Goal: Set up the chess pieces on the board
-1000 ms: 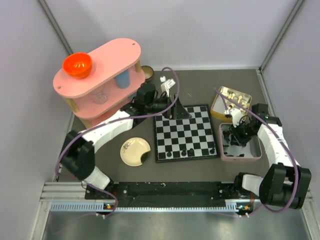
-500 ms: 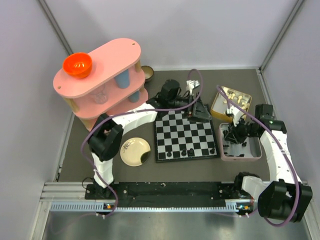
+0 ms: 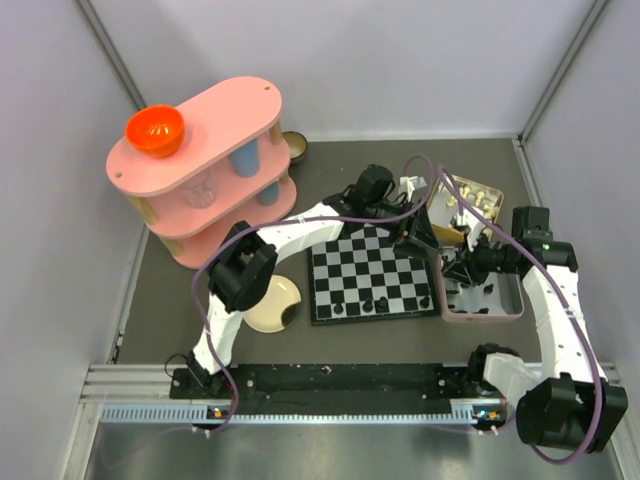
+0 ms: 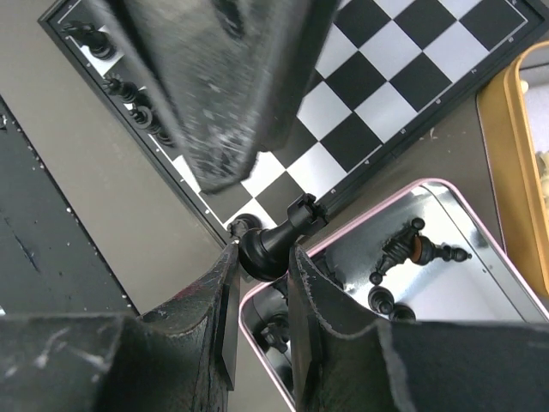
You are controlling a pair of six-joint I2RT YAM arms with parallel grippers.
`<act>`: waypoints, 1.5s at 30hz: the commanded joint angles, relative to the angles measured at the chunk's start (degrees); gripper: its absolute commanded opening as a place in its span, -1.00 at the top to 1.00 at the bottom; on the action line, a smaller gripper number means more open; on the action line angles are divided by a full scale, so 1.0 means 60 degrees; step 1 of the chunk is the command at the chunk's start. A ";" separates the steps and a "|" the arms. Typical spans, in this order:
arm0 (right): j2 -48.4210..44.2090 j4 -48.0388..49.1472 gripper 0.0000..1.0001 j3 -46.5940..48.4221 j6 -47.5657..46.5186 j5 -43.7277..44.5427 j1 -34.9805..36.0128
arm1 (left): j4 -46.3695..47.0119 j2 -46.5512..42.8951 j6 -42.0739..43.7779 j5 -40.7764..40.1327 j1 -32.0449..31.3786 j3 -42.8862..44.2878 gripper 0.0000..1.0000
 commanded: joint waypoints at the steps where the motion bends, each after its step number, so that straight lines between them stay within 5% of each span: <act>1: -0.0401 -0.0134 0.71 0.0516 -0.0150 -0.0555 0.0272 | -0.0438 0.0258 0.0094 0.0295 -0.0102 0.0676 -0.39; 34: -0.0753 -0.0310 0.70 0.0545 -0.0590 -0.0204 0.1530 | -0.0028 0.0845 -0.0492 0.1482 -0.0351 0.1321 0.29; 39: -0.0768 -0.0339 0.70 0.0487 -0.0619 -0.0174 0.1606 | -0.0014 0.0830 -0.0492 0.1482 -0.0337 0.1292 0.51; 45: -0.0812 -0.0354 0.65 0.0457 -0.0576 -0.0131 0.1621 | 0.0016 0.0757 -0.0507 0.1409 -0.0293 0.1175 1.00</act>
